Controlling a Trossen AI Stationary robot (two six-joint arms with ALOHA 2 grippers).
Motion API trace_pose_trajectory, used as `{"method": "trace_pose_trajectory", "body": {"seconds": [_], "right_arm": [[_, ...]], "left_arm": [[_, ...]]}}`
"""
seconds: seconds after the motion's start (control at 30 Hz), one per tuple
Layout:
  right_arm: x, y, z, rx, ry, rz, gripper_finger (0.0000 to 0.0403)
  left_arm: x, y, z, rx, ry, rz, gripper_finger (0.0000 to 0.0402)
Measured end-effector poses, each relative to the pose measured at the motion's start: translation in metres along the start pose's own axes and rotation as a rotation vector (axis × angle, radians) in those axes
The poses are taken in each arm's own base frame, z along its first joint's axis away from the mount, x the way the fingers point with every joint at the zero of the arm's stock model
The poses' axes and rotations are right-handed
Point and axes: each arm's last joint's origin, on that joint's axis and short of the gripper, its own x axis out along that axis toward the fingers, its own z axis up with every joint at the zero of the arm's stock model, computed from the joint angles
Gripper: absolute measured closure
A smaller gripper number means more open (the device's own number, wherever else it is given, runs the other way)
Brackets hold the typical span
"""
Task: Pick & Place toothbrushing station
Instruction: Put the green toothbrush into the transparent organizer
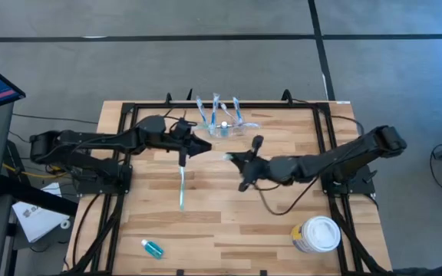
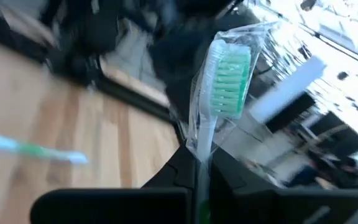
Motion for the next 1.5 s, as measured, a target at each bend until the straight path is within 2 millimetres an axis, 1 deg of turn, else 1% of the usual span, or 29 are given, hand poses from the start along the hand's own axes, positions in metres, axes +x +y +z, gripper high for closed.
{"method": "trace_pose_trajectory", "body": {"seconds": [0.07, 0.2, 0.37, 0.57, 0.77, 0.93, 1.17, 1.27, 1.4, 1.5], "right_arm": [[-0.005, -0.011, -0.004, 0.076, -0.067, 0.027, 0.0397], [-0.012, -0.031, -0.016, 0.200, -0.139, 0.073, 0.0397], [-0.012, -0.052, -0.027, 0.315, -0.200, 0.110, 0.0397], [-0.002, -0.070, -0.041, 0.423, -0.300, 0.134, 0.0397], [0.015, -0.086, -0.054, 0.493, -0.388, 0.167, 0.0397], [0.027, -0.100, -0.069, 0.549, -0.424, 0.206, 0.0397], [0.032, -0.121, -0.086, 0.578, -0.434, 0.202, 0.0397], [0.029, -0.129, -0.094, 0.587, -0.503, 0.173, 0.0397], [0.014, -0.133, -0.118, 0.617, -0.610, 0.104, 0.0397], [0.008, -0.136, -0.135, 0.650, -0.634, 0.059, 0.0397]], "left_arm": [[-0.007, 0.001, -0.005, 0.000, -0.009, 0.020, 0.0326], [-0.016, 0.002, -0.017, -0.001, -0.014, 0.052, 0.0326], [-0.018, 0.000, -0.028, 0.013, -0.039, 0.048, 0.0326], [-0.015, -0.005, -0.034, 0.038, -0.033, 0.048, 0.0326], [-0.013, -0.014, -0.038, 0.094, -0.031, 0.036, 0.0326], [-0.012, -0.020, -0.042, 0.111, -0.031, 0.039, 0.0326], [-0.011, -0.028, -0.047, 0.150, -0.023, 0.027, 0.0326], [-0.011, -0.031, -0.048, 0.175, -0.027, 0.036, 0.0326], [-0.011, -0.033, -0.050, 0.184, -0.036, 0.056, 0.0326], [-0.011, -0.033, -0.050, 0.191, -0.042, 0.068, 0.0326]]}}
